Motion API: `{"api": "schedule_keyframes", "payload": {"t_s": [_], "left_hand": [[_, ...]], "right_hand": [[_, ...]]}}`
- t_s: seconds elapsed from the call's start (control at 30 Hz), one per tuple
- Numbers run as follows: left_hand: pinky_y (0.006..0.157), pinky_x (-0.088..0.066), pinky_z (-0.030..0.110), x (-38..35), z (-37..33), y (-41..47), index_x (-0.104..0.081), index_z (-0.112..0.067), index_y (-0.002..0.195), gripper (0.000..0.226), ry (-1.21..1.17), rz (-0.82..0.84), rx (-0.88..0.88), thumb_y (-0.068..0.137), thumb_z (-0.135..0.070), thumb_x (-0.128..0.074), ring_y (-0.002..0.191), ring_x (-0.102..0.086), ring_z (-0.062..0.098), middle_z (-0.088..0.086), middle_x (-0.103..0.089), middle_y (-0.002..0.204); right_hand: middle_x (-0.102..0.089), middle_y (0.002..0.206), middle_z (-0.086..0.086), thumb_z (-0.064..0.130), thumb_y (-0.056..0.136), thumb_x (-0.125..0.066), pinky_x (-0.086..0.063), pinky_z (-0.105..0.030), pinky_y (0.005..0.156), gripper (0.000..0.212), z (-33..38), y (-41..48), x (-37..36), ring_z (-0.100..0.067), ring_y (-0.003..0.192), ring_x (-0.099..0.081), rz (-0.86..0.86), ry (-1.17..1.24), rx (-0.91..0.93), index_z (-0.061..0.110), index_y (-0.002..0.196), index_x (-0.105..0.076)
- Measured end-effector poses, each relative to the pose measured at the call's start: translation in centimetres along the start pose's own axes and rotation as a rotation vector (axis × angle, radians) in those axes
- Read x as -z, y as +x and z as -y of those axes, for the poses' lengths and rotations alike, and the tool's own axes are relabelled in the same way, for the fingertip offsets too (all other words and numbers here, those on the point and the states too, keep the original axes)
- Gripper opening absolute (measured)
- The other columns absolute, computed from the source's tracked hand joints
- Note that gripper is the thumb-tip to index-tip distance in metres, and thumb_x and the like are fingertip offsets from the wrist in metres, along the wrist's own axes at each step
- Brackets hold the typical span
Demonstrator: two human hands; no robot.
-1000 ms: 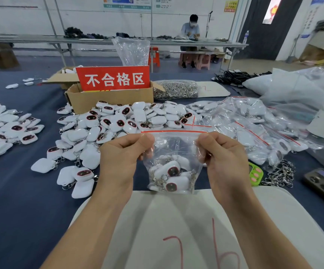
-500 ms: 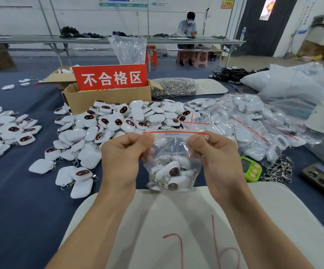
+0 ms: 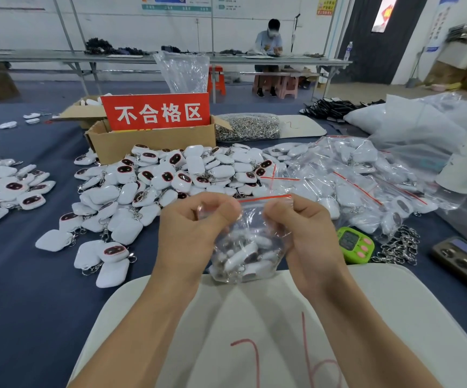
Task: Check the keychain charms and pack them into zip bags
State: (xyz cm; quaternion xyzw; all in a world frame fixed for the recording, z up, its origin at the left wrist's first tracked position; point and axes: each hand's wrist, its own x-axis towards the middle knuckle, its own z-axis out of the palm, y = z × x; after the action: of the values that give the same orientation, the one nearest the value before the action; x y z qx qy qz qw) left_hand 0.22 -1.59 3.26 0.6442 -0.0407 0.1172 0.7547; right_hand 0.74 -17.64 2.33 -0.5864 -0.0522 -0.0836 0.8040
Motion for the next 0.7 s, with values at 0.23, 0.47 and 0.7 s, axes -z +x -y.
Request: {"api": "schedule_keyframes", "payload": {"t_s": [0.23,0.47,0.7], "left_hand": [[0.06,-0.056,0.021,-0.67,-0.11,-0.42,-0.082,-0.025,0.072,0.031,0.025,0.016,-0.019,0.078,0.005,-0.082,0.062,-0.072,0.012,0.007,-0.077,0.071],[0.065,-0.06,0.024,-0.31,-0.59,-0.45,-0.083,-0.022,0.079,0.025,0.023,0.075,-0.049,0.073,0.003,-0.085,0.069,-0.076,0.019,0.012,-0.078,0.077],[0.06,-0.058,0.023,-0.19,-0.68,-0.52,-0.084,-0.024,0.076,0.017,0.02,0.07,0.017,0.063,-0.015,-0.09,0.067,-0.077,0.019,0.01,-0.078,0.076]], "right_hand": [[-0.077,0.083,-0.021,0.013,0.079,-0.075,-0.059,-0.05,0.078,0.008,-0.16,-0.55,-0.72,-0.031,0.078,-0.073,0.064,-0.104,0.066,0.006,0.081,-0.078],[-0.074,0.087,-0.03,0.018,0.079,-0.076,-0.055,-0.065,0.082,0.017,-0.19,-0.51,-0.95,-0.035,0.08,-0.07,0.02,-0.153,0.04,0.001,0.084,-0.077],[-0.071,0.083,-0.034,0.027,0.072,-0.083,-0.053,-0.072,0.064,0.029,0.03,-0.7,-0.6,-0.037,0.07,-0.068,-0.003,-0.169,-0.038,0.001,0.083,-0.077]]}}
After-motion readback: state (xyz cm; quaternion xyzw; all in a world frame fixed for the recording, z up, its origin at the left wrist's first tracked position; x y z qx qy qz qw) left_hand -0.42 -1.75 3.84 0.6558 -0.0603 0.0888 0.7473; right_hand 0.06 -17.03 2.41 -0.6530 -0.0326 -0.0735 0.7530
